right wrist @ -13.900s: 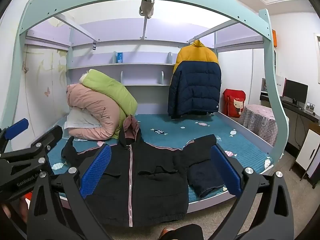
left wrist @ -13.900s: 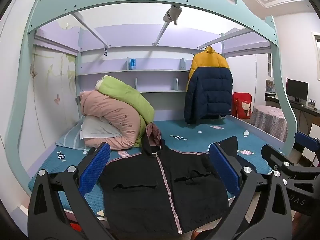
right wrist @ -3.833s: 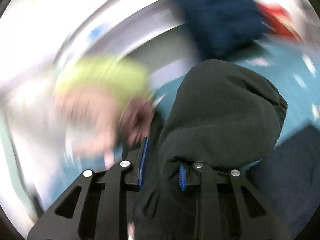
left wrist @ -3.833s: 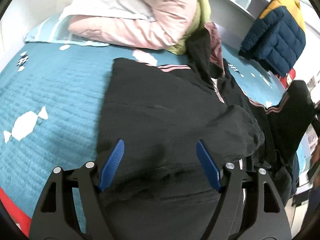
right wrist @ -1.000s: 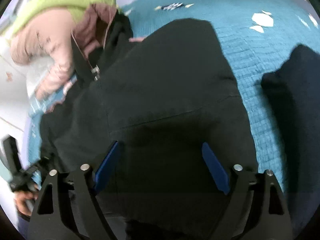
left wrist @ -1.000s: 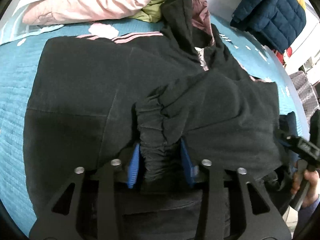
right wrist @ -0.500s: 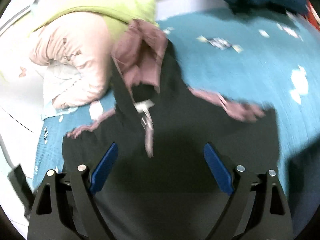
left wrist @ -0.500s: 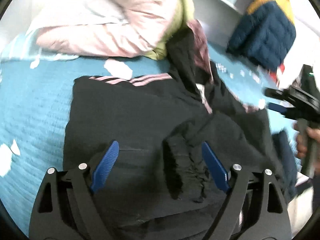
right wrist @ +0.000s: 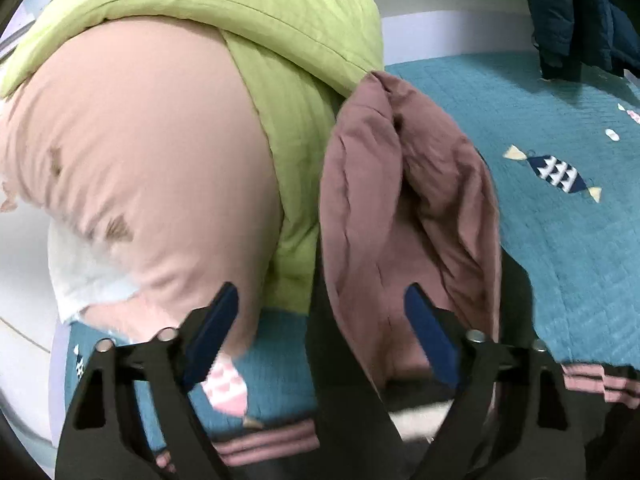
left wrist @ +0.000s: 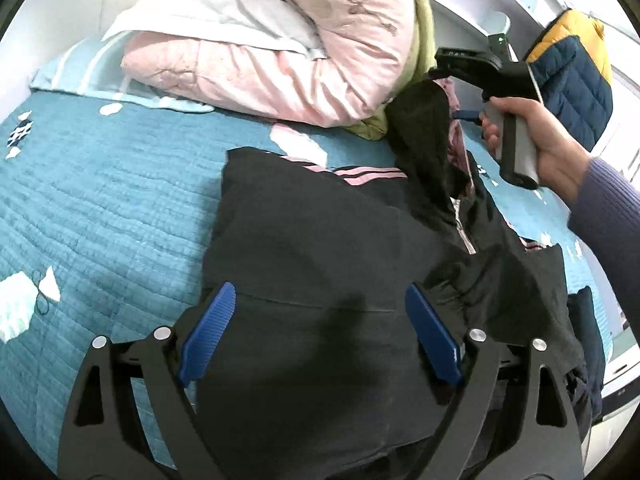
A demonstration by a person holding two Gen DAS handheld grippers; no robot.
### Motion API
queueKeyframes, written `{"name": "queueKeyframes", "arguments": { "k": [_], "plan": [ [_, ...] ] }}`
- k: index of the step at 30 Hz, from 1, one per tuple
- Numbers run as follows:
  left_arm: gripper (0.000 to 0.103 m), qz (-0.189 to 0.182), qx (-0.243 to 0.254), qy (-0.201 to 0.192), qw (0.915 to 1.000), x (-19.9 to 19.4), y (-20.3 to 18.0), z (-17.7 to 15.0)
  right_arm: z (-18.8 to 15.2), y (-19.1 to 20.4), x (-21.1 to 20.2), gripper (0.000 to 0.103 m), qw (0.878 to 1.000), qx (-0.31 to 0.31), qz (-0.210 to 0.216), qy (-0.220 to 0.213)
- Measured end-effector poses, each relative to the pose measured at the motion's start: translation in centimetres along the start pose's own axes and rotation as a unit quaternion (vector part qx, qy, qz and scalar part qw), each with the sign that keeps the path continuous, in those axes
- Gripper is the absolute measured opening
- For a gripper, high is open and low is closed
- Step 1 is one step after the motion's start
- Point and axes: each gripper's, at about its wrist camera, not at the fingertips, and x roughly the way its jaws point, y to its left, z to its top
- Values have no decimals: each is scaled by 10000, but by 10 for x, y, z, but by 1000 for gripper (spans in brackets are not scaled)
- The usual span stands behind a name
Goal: Fold large clothes
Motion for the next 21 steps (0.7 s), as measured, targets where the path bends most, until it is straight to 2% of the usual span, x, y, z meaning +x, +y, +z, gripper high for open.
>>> {"name": "queueKeyframes", "arguments": {
  "k": [1,2,4,6,9,13,15,19,21],
  "plan": [
    [88,10,-16,0,10000,0,3,1,3,0,6,14,10000,-6,-19,77],
    [88,44,-50,-9,10000,1,6,2,4,-3,10,5,9997,42,149,196],
    [88,46,-128,-39,9999,-3,10,2,0,-9,4,5,9987,175,441,191],
    [88,130,-196,-147,9996,-7,14,5,-12,-9,-25,5,9963,38,852,-93],
    [88,381,-303,-300,9984,-13,20,9,-46,-9,-80,4,9921,-311,1156,-385],
    [88,668,-469,-411,9958,-18,24,13,-117,-21,-150,5,9889,-242,1351,-574],
    [88,777,-414,-452,9951,-21,19,13,-176,-19,-183,5,9890,-357,1269,-666],
    [88,789,-338,-514,9950,-32,3,13,-274,-4,-200,6,9894,-185,1413,-279],
    [88,697,-259,-518,9959,-40,-9,13,-310,-7,-196,10,9916,-108,1284,-99]
  ]
}}
